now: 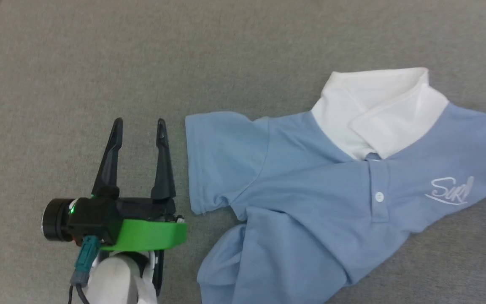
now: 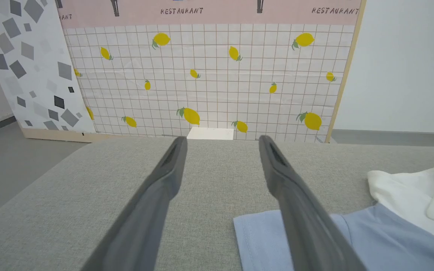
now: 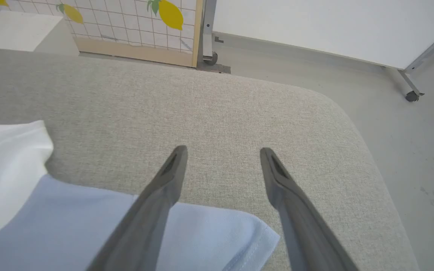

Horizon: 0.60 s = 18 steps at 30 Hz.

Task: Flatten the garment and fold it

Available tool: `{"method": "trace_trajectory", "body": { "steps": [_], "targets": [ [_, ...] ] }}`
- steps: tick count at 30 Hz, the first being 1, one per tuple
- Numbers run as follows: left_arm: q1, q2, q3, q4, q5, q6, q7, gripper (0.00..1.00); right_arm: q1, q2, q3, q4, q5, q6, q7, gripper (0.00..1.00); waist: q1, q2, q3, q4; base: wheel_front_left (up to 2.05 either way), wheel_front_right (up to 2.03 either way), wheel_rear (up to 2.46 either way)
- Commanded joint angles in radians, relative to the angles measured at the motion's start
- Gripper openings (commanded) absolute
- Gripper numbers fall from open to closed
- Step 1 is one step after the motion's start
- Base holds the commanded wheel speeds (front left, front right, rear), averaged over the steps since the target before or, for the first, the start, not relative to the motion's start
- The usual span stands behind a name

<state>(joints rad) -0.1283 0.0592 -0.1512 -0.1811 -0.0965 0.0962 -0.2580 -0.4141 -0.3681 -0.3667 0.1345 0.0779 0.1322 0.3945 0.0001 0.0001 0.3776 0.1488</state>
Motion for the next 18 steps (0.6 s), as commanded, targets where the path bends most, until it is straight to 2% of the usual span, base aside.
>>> {"method": "trace_trajectory", "body": {
  "steps": [1, 4, 5, 7, 11, 15, 18],
  "targets": [
    [0.014, 0.003, 0.008, 0.002, 0.003, -0.007, -0.004, 1.00, 0.006, 0.018, 0.001, -0.034, 0.014, -0.002, -0.023, 1.00, -0.0001, -0.0001, -0.059, -0.038, 0.00, 0.00, 0.00],
    [0.046, 0.008, 0.022, 0.004, 0.004, -0.011, -0.004, 1.00, 0.061, 0.073, 0.011, -0.123, 0.040, -0.002, -0.074, 1.00, -0.0001, -0.0001, -0.100, -0.053, 0.00, 0.00, 0.00],
    [0.071, 0.011, 0.029, 0.003, 0.004, -0.014, -0.004, 1.00, 0.121, 0.119, 0.018, -0.191, 0.048, -0.002, -0.110, 1.00, -0.0001, -0.0001, -0.121, -0.060, 0.00, 0.00, 0.00],
    [0.096, 0.012, 0.036, 0.003, 0.003, -0.014, -0.004, 1.00, 0.192, 0.173, 0.023, -0.263, 0.042, -0.002, -0.154, 1.00, -0.0001, -0.0001, -0.137, -0.065, 0.00, 0.00, 0.00],
    [0.135, 0.012, 0.050, -0.001, 0.000, -0.011, -0.004, 1.00, 0.337, 0.280, 0.042, -0.372, 0.023, -0.002, -0.224, 1.00, -0.0001, -0.0001, -0.157, -0.076, 0.00, 0.00, 0.00],
    [0.139, 0.027, 0.038, 0.031, 0.001, -0.033, 0.005, 1.00, 0.451, 0.316, 0.045, -0.424, 0.045, -0.002, -0.280, 1.00, -0.0001, -0.0001, -0.160, -0.082, 0.00, 0.00, 0.00],
    [0.097, 0.048, 0.027, 0.059, 0.001, -0.054, 0.071, 1.00, 0.503, 0.317, 0.052, -0.422, 0.116, -0.002, -0.302, 1.00, -0.0001, -0.0001, -0.150, -0.087, 0.00, 0.00, 0.00]
  ]
}}
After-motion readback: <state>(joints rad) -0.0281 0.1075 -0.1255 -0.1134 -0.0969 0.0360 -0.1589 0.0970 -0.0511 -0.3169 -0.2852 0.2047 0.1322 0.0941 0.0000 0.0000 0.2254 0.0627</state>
